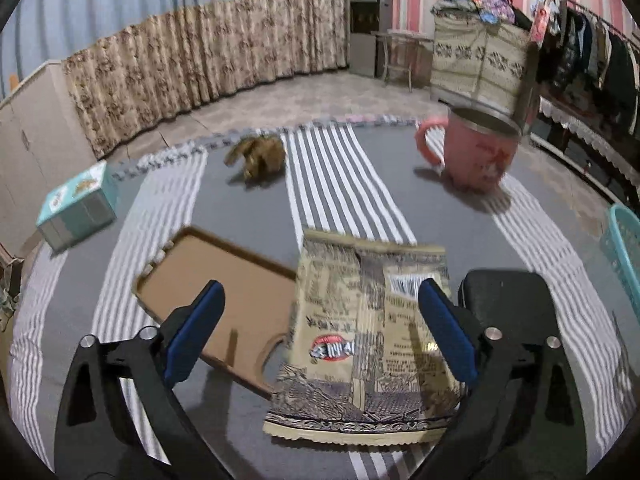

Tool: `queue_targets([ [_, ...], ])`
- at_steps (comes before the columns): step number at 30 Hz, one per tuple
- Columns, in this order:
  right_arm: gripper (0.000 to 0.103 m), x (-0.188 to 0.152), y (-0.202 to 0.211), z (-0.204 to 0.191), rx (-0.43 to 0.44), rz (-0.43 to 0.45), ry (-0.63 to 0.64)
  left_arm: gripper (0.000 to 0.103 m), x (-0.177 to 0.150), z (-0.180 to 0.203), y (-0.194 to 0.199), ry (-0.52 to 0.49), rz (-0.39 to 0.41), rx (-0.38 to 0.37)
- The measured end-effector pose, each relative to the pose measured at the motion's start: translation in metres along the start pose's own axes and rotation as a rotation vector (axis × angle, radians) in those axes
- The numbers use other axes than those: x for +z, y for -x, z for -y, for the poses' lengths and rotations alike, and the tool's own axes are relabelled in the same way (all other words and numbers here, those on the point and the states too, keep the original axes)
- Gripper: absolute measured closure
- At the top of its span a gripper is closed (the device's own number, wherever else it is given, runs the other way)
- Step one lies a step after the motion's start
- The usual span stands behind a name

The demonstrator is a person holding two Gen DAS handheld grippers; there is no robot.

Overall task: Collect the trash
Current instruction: 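Move both tools back over the mat toward the snack packet, then grasp the printed snack packet with the left tool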

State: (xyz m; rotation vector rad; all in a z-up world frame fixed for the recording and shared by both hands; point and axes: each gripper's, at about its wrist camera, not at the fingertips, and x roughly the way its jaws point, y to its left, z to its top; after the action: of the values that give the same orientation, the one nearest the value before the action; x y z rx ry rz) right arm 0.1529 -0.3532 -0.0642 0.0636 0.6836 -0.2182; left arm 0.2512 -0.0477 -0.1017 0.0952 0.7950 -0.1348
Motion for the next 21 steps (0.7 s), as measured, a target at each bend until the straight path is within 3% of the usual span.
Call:
queue_targets([
  [5, 0.016, -0.001, 0.0, -0.019, -0.017, 0.001, 0.065, 0.044, -0.004, 0.007, -0.012, -0.016, -0.07, -0.039],
  [14, 0.016, -0.006, 0.0, -0.025, -0.023, 0.001, 0.093, 0.075, -0.006, 0.014, 0.0, -0.057, -0.027, -0.038],
  [15, 0.016, -0.008, 0.0, -0.026, -0.029, 0.002, 0.096, 0.095, -0.005, 0.015, 0.003, -0.064, -0.018, -0.033],
  [16, 0.016, -0.008, 0.0, -0.026, -0.034, 0.003, 0.097, 0.099, -0.005, 0.015, 0.005, -0.066, -0.014, -0.028],
  [21, 0.016, -0.005, 0.003, -0.018, -0.036, 0.002, 0.066, 0.099, 0.002, 0.009, 0.018, -0.045, 0.025, -0.051],
])
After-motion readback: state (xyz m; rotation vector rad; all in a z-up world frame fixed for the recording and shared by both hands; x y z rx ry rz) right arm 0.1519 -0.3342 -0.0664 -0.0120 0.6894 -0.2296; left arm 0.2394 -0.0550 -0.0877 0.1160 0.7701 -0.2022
